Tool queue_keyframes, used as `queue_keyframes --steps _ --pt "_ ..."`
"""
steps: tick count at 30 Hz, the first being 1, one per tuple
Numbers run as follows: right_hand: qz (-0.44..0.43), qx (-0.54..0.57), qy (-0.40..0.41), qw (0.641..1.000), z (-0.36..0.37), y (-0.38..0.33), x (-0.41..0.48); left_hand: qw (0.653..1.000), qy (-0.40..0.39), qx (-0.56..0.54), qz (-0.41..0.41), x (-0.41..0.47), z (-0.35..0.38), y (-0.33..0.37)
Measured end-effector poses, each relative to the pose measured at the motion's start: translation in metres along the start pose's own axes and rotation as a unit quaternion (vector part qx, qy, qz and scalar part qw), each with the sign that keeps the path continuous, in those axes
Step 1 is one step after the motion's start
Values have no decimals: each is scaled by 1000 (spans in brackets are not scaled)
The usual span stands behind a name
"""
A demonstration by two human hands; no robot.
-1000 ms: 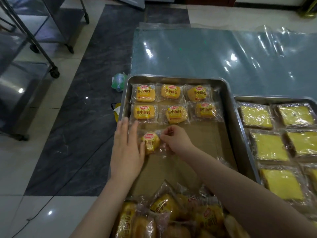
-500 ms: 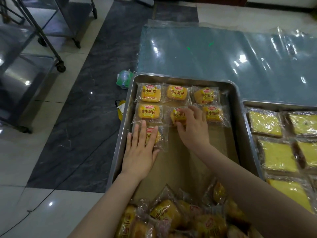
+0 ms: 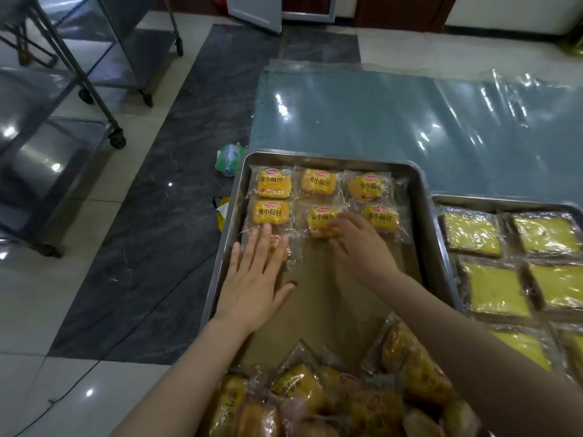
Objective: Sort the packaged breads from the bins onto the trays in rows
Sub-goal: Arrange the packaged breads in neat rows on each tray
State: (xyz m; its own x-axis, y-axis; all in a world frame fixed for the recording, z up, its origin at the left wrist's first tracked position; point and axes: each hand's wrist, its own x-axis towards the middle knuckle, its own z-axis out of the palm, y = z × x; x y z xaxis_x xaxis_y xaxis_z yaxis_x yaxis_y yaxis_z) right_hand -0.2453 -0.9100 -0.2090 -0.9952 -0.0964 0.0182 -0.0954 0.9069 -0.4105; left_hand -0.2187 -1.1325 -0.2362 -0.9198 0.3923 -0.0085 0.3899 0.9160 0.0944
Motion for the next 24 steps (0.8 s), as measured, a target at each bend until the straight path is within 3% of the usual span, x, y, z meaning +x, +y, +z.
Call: queue_keyframes --steps 4,7,10,12,17,21,24 --pt "89 48 -67 993 -38 29 -60 999 -2 -29 17 -37 -10 8" --pt "168 5 -153 974 -61 47 -102 998 -26 -51 -7 -61 -15 14" --pt "187 -56 -222 955 -64 52 -125 997 -27 -67 -16 -79 -23 19" --pt "187 -47 -202 960 -60 46 -128 996 -25 -80 -15 -87 -30 20" --pt "162 121 -54 978 -51 23 -114 993 -16 -113 -18 -100 -45 16" --pt "84 26 -2 996 -28 -8 -94 975 -33 -214 -50 -113 -44 16" --pt "99 -43 -45 993 -2 -35 -89 949 -36 -297 -98 -124 -42 11"
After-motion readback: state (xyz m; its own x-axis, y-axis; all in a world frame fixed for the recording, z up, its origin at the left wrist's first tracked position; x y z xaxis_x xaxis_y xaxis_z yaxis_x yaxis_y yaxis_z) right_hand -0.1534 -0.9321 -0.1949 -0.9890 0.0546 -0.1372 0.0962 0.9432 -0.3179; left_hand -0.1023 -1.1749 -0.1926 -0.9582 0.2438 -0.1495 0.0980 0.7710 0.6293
